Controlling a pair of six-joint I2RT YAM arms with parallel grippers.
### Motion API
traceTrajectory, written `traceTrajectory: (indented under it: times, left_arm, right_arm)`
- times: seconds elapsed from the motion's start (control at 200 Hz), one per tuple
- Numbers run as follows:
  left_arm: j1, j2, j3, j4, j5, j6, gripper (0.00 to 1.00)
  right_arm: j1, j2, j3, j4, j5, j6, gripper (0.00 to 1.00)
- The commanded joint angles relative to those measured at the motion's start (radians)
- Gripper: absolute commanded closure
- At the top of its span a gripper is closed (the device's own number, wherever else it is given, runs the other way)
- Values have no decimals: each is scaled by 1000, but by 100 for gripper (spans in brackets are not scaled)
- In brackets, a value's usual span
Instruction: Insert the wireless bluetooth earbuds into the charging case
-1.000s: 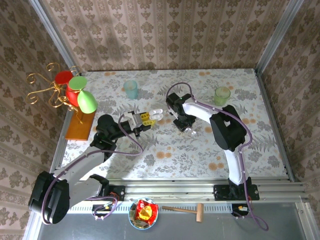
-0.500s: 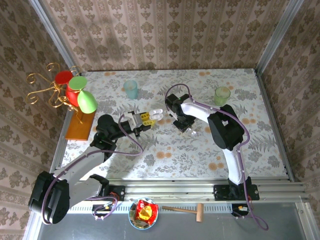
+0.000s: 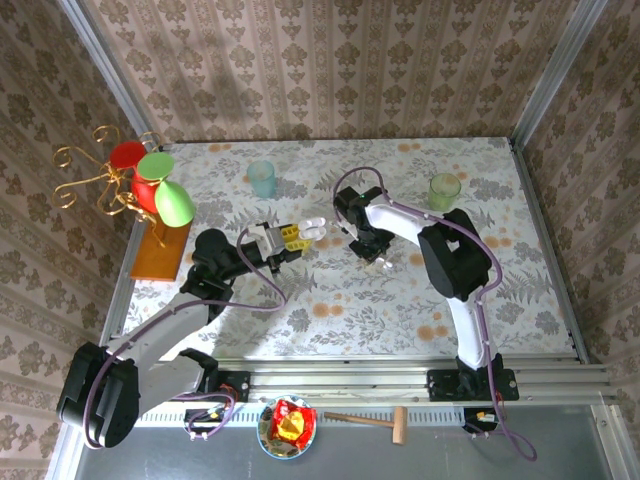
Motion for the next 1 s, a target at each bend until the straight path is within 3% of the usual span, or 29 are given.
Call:
traceTrajectory:
  times: [0.0,0.165,0.36,0.71,0.995]
  left_arm:
    - [12,19,-13,31,-15,2,100]
    - [25,80,-25,163,-27,-66,100]
    - [26,128,-9,176,-126,-73,100]
    - [8,207,20,261,-125,-98,100]
    - [-17,247,53,304,-104,-133,100]
  right_arm:
    - [-9,-124,-33,36,-90,6,77]
    - [-18,-303,-109,160,-187,29,77]
    - [-21,-509,-187,312,-365,46,78]
    - [-23,-699,-223,575,-766,173,78]
    - [43,-691,-212,678,-772,189,78]
